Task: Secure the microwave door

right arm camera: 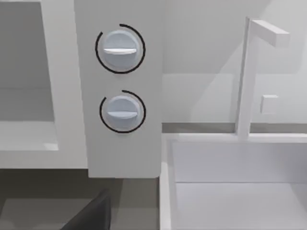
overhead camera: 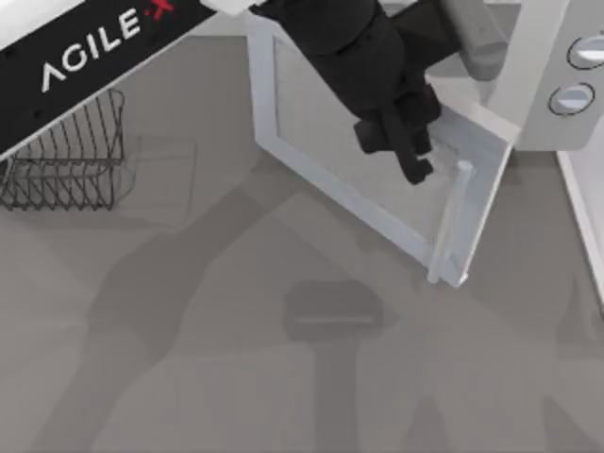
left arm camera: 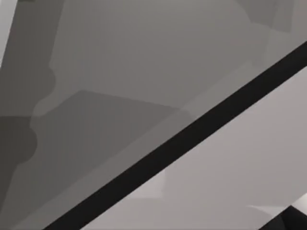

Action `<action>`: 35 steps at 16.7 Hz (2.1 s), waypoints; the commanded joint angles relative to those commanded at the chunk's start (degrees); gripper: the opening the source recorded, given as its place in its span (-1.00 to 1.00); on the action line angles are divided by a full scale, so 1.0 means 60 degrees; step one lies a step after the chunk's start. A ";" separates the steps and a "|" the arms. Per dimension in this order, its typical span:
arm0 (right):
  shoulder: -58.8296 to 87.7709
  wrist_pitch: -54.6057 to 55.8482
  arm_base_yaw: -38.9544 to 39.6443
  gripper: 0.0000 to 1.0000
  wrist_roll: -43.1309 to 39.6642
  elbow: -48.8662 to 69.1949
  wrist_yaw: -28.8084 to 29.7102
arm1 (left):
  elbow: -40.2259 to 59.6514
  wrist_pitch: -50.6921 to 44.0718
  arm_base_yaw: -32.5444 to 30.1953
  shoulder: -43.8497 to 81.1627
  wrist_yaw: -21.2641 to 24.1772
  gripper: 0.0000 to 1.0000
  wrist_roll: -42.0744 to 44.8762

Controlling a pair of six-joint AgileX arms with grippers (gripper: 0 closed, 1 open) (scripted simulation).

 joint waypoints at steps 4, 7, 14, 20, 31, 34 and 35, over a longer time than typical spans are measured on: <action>0.0000 0.0000 0.0000 1.00 0.0000 0.0000 0.0000 | -0.0018 0.0012 -0.0052 -0.0028 0.0010 -1.00 0.0009; 0.0000 0.0000 0.0000 1.00 0.0000 0.0000 0.0000 | -0.0075 -0.0114 -0.0162 0.0088 -0.0083 -1.00 -0.0118; 0.0000 0.0000 0.0000 1.00 0.0000 0.0000 0.0000 | 0.0522 -0.0349 -0.0400 0.0632 -0.0079 -1.00 -0.0368; 0.0000 0.0000 0.0000 1.00 0.0000 0.0000 0.0000 | 0.0896 -0.0202 -0.0340 0.0532 -0.0112 -1.00 -0.0305; 0.0000 0.0000 0.0000 1.00 0.0000 0.0000 0.0000 | 0.1279 -0.0665 -0.0664 0.1169 -0.0240 -1.00 -0.0715; 0.0000 0.0000 0.0000 1.00 0.0000 0.0000 0.0000 | 0.1887 -0.0555 -0.0684 0.1226 -0.0237 -1.00 -0.0627; 0.0000 0.0000 0.0000 1.00 0.0000 0.0000 0.0000 | 0.1985 -0.0522 -0.0666 0.1230 -0.0241 -1.00 -0.0607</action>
